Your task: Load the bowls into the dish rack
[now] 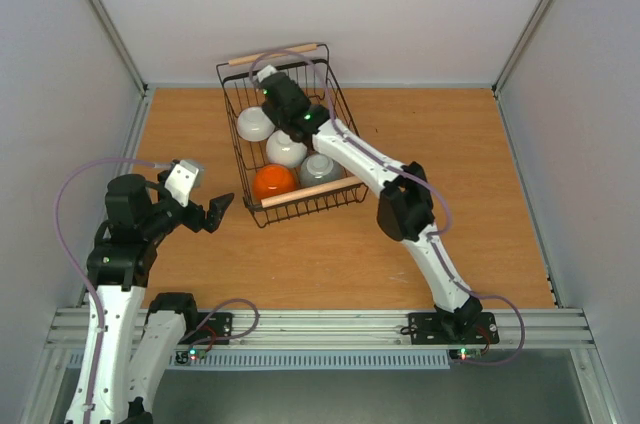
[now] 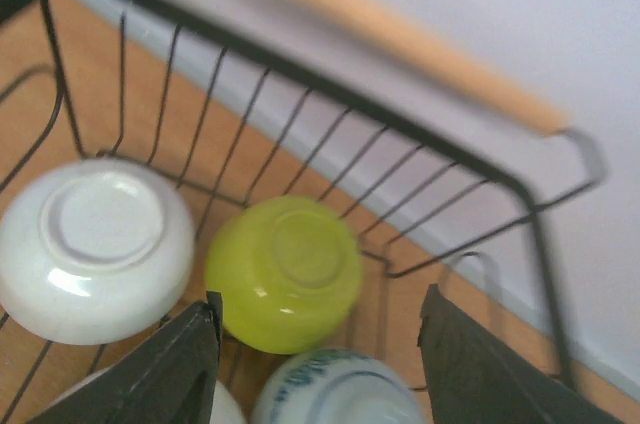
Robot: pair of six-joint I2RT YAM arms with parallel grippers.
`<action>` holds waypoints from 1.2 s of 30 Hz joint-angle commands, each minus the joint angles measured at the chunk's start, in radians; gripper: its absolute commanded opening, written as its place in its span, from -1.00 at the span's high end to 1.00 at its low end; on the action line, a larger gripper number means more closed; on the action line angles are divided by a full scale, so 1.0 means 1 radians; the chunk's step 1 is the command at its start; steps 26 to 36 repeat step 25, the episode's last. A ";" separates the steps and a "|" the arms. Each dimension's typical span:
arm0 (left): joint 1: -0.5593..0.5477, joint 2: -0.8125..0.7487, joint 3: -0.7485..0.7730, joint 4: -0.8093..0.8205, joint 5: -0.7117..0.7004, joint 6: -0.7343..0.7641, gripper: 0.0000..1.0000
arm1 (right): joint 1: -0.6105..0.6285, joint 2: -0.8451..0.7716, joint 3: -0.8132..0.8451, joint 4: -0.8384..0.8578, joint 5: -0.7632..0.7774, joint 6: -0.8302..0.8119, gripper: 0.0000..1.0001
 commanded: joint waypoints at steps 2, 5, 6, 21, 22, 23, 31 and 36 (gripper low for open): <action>0.005 -0.021 -0.007 0.041 0.009 0.003 -0.99 | 0.005 -0.260 -0.004 -0.197 0.152 0.162 -0.19; 0.005 -0.019 -0.008 0.042 0.019 0.009 -0.99 | 0.007 -0.450 -0.166 -0.353 0.154 0.343 -0.22; 0.005 -0.018 -0.009 0.043 0.020 0.011 -0.99 | 0.008 -0.557 -0.282 -0.374 0.136 0.400 -0.26; 0.006 0.007 -0.020 0.033 0.056 0.037 -0.99 | 0.216 -1.393 -1.154 -0.562 0.100 0.809 -0.49; 0.006 0.010 -0.020 0.035 0.059 0.041 -0.99 | 0.228 -1.413 -1.173 -0.573 0.100 0.819 -0.49; 0.006 0.016 -0.019 0.037 0.059 0.042 -0.99 | 0.237 -1.425 -1.188 -0.589 0.098 0.833 -0.49; 0.006 0.030 -0.019 0.041 0.059 0.042 -0.99 | 0.252 -1.433 -1.209 -0.624 0.109 0.865 -0.50; 0.006 0.030 -0.019 0.041 0.059 0.042 -0.99 | 0.252 -1.433 -1.209 -0.624 0.109 0.865 -0.50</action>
